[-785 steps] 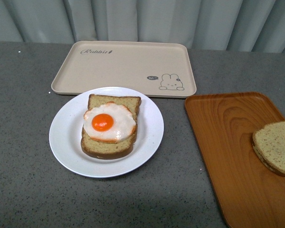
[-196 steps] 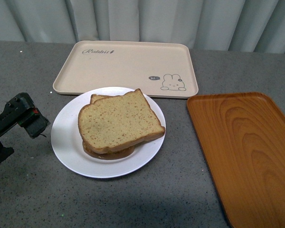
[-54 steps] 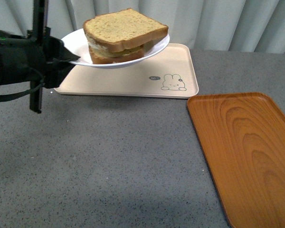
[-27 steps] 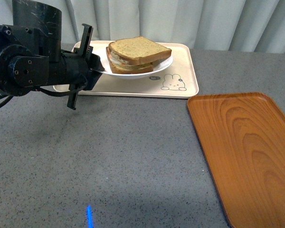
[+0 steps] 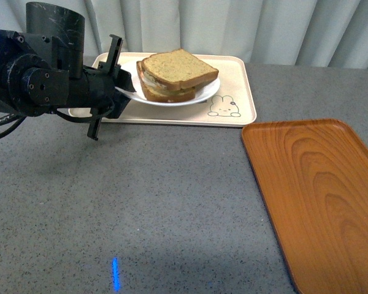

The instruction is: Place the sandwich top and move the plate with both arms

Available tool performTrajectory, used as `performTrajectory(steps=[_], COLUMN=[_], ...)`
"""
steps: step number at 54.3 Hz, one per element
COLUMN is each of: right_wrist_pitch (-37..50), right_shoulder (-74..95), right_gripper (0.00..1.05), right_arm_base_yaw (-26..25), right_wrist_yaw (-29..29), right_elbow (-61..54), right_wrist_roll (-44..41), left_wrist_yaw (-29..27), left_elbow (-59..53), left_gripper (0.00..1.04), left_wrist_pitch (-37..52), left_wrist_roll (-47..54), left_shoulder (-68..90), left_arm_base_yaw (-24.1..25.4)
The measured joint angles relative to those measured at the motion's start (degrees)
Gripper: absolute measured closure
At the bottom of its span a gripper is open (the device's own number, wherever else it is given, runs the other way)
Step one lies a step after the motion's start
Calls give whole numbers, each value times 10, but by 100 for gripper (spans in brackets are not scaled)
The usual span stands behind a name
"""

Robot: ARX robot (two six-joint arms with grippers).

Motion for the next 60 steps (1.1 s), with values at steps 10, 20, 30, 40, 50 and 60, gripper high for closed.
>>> performTrajectory(steps=[10, 20, 30, 40, 50, 60], right_wrist_pitch=[0, 0, 0, 0, 0, 0], right_shoulder=[0, 0, 0, 0, 0, 0], right_gripper=[9, 9, 9, 9, 9, 9], right_arm_base_yaw=[0, 0, 0, 0, 0, 0], right_wrist_yaw=[0, 0, 0, 0, 0, 0], right_elbow=[0, 0, 0, 0, 0, 0], right_wrist_roll=[0, 0, 0, 0, 0, 0], left_wrist_yaw=[-6, -25, -85, -117, -102, -53], left_elbow=[-39, -110, -206, -355, -437, -499], left_gripper=[61, 20, 7, 6, 6, 24], left_wrist_pitch=[16, 25, -7, -33, -58, 124], left_wrist_roll=[18, 21, 68, 125, 142, 285], left_shoulder=[-21, -107, -201, -329, -438, -429], left_arm_base_yaw=[3, 14, 28, 71, 139, 158])
